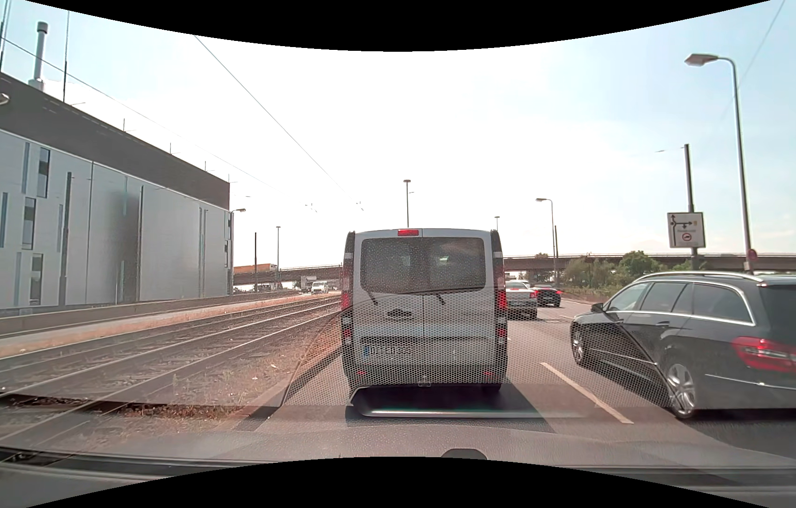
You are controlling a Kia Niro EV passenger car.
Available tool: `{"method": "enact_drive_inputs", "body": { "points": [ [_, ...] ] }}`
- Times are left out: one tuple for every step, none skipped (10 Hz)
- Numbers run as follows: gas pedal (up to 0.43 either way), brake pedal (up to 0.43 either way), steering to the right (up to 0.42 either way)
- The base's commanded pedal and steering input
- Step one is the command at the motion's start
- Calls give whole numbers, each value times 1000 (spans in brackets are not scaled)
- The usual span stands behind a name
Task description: Follow the waypoints while adhering to traffic rules and regulations
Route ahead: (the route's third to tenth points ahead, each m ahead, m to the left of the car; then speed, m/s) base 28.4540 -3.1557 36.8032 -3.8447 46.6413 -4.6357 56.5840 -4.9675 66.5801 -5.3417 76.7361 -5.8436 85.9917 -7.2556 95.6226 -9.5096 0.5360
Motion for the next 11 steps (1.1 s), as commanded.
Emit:
{"method": "enact_drive_inputs", "body": {
  "points": [
    [47, 0, -22],
    [79, 0, -26],
    [130, 0, -29],
    [138, 0, -31],
    [150, 0, -31],
    [169, 0, -30],
    [177, 0, -29],
    [189, 0, -27],
    [189, 0, -27],
    [189, 0, -25],
    [189, 0, -23]
  ]
}}
